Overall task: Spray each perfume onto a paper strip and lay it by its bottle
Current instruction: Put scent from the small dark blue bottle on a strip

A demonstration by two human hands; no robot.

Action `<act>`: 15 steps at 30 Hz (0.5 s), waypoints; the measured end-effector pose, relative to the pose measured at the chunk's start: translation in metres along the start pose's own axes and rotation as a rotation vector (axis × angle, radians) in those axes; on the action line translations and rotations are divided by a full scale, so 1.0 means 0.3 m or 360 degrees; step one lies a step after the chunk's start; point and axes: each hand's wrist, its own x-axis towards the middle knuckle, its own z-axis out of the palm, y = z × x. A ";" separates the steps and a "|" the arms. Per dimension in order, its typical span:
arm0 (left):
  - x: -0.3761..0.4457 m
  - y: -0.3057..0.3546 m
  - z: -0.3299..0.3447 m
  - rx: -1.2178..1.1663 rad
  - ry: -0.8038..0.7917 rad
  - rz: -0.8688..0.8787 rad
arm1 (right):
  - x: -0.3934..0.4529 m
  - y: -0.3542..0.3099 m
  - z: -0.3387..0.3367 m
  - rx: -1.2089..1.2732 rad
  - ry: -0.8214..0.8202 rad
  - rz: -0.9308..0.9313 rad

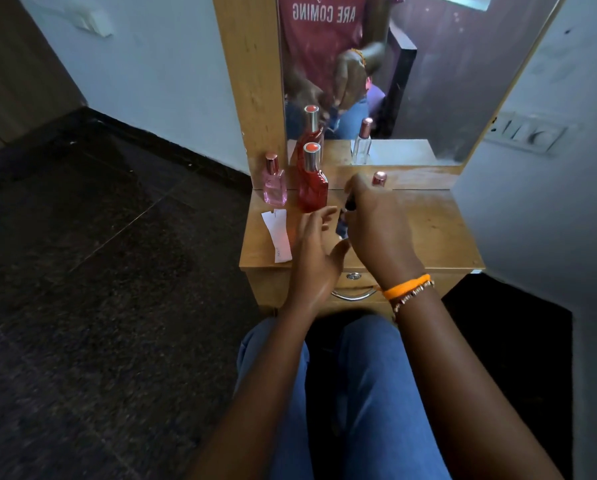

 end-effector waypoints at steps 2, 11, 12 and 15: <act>-0.012 0.016 0.011 -0.0044 -0.0063 0.0055 | -0.031 0.010 -0.012 0.0118 -0.0038 0.0005; -0.037 0.034 0.019 -0.0146 -0.0222 0.0040 | -0.068 0.066 -0.026 0.0754 0.0101 0.0230; -0.041 0.038 0.020 -0.0194 -0.0240 0.0029 | -0.071 0.063 -0.028 0.0963 0.0092 0.0335; -0.048 0.045 0.017 -0.0246 -0.0192 0.0052 | -0.087 0.060 -0.029 0.1483 0.0028 0.0516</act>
